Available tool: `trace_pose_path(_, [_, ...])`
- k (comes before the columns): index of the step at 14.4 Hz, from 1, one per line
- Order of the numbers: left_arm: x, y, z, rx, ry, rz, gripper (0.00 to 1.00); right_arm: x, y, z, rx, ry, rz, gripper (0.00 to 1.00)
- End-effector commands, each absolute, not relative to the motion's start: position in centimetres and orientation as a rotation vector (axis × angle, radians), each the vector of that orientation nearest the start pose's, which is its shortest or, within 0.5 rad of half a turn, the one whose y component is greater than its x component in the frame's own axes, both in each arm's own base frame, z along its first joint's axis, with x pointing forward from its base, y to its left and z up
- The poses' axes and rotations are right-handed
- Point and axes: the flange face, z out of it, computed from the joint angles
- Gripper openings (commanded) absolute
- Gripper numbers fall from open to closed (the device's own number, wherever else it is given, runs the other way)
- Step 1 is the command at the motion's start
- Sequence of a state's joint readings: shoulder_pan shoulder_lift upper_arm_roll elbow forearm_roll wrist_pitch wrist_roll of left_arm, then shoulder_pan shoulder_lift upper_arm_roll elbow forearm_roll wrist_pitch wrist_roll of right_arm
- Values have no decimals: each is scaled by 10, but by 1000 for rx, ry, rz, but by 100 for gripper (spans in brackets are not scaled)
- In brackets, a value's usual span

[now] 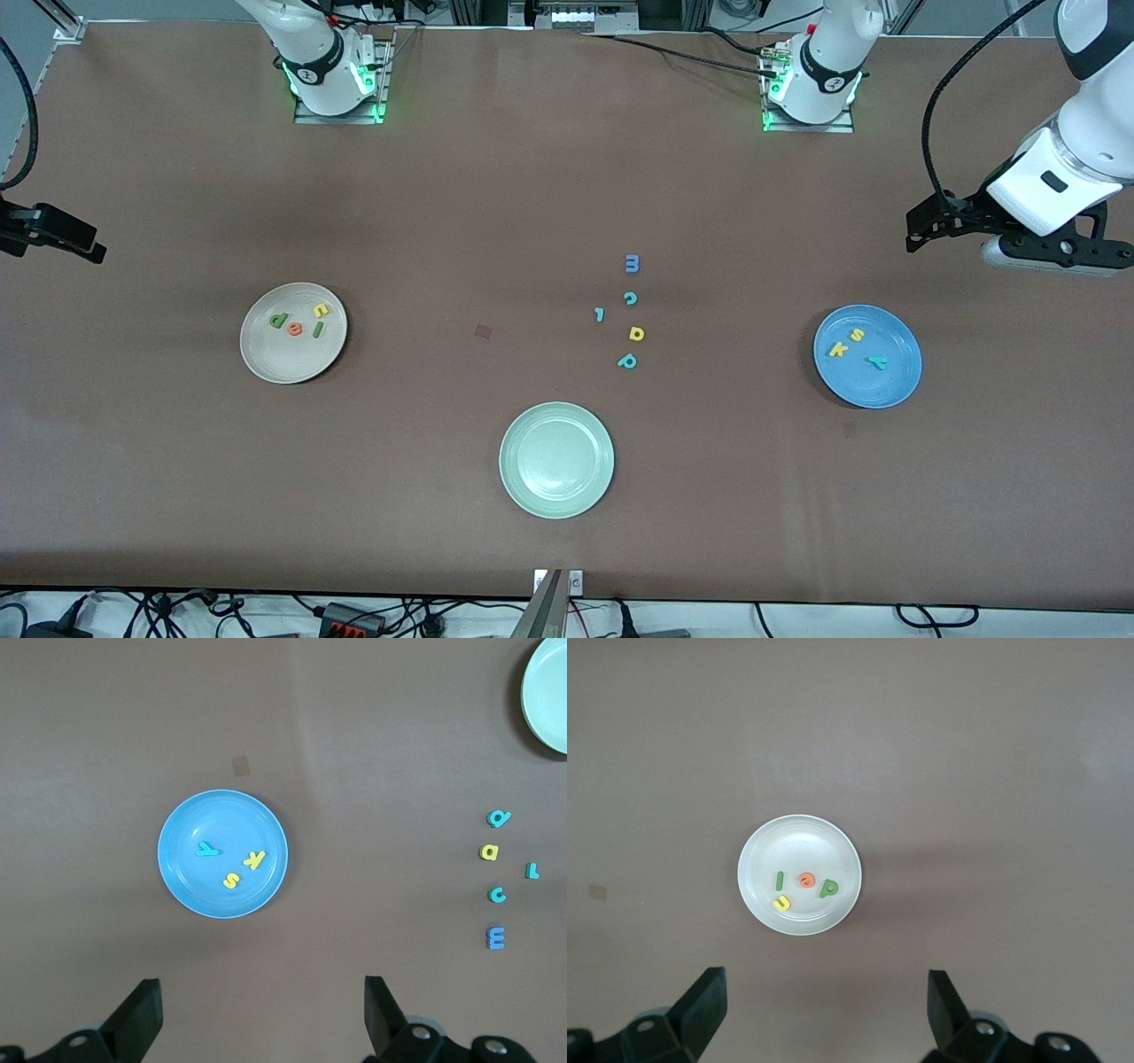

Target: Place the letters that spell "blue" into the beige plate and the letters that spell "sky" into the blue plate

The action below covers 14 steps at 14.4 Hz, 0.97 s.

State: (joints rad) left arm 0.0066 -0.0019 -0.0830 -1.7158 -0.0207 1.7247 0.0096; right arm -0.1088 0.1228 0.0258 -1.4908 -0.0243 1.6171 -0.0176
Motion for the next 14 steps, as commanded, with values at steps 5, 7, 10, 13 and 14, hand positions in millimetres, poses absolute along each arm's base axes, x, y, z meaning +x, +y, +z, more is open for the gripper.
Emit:
trace_pose_path(5, [563,-45,576,-3145,146,-9,100,567,-43,592,-3147,129,25,100])
trace_pose_path(7, [563,-45,576,-3144,144,-12,100,561,-44,587,-3151,131,27,100])
trace_pose_path(10, [563,-45,576,-3145,146,-9,100,543,-42,580,-3168,104,-25,100])
trace_pose_path(13, [563,-45,576,-3145,144,-9,100,543,-41,584,-3167,83,-15,100])
trace_pose_path(14, [563,-45,576,-3145,146,-9,100,545,-41,585,-3166,83,-10,100])
